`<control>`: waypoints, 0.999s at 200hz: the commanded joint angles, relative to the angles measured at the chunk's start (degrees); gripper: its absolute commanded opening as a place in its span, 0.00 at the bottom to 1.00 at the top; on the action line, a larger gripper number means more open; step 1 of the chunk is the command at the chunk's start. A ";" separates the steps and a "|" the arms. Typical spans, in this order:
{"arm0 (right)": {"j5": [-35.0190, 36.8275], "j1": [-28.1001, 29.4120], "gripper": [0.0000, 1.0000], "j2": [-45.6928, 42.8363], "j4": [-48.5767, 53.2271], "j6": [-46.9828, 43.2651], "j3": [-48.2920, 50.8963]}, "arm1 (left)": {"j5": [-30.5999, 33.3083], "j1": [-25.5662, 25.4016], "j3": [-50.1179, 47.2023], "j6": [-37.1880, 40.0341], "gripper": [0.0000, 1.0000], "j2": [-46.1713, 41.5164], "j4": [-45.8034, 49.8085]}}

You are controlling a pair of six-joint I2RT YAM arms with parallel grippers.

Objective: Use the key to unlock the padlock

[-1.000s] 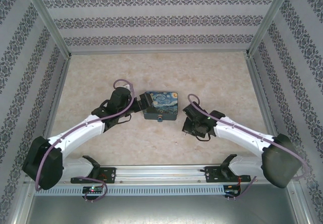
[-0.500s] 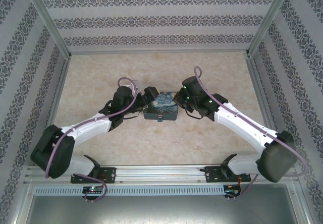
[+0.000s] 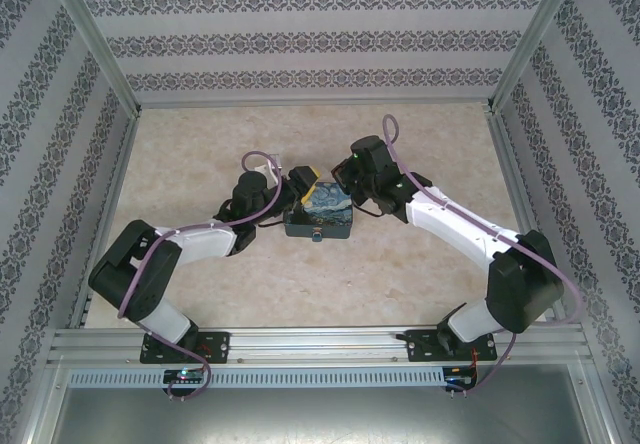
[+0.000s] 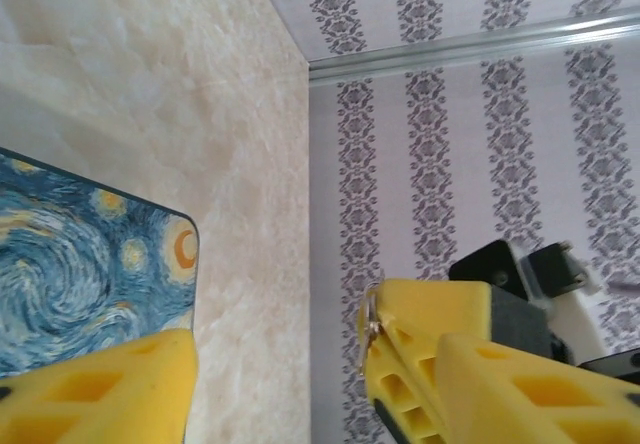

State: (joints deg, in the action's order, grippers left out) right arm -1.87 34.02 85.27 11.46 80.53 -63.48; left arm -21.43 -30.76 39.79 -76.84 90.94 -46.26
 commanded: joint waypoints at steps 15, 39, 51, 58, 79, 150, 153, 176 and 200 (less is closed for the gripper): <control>-1.05 -0.60 0.00 0.84 -3.42 2.95 -0.35 | -0.38 -0.71 1.97 -1.64 0.46 1.93 -6.90; -1.60 -0.53 0.00 1.19 -4.17 3.39 -0.15 | 0.06 -0.98 2.40 -1.74 0.41 2.64 -7.50; -1.75 -0.49 0.00 1.29 -4.28 3.38 -0.15 | 0.52 -1.21 2.57 -1.91 0.41 3.01 -7.93; -1.89 -0.45 0.00 1.30 -4.41 3.40 -0.07 | 0.66 -1.30 2.72 -1.99 0.41 3.20 -8.28; -2.08 -0.45 0.00 1.47 -4.70 3.58 0.20 | 0.67 -1.57 3.29 -2.00 0.41 3.71 -8.31; -2.32 -0.27 0.00 0.95 -5.14 3.62 1.33 | 1.78 -2.12 3.92 -1.64 0.32 4.38 -8.23; -2.29 -0.29 0.00 0.96 -5.19 3.66 1.39 | 1.80 -2.12 3.89 -1.56 0.31 4.34 -8.19; -2.35 -0.27 0.00 0.85 -5.18 3.50 1.69 | 2.26 -2.16 3.97 -1.41 0.29 4.38 -8.22; -2.35 -0.28 0.00 0.66 -5.18 3.48 2.09 | 3.03 -2.12 3.91 -1.14 0.30 4.08 -7.93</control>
State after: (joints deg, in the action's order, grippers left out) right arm -3.95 33.85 86.21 7.01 83.85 -62.24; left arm -19.77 -32.03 42.26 -78.54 94.94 -51.53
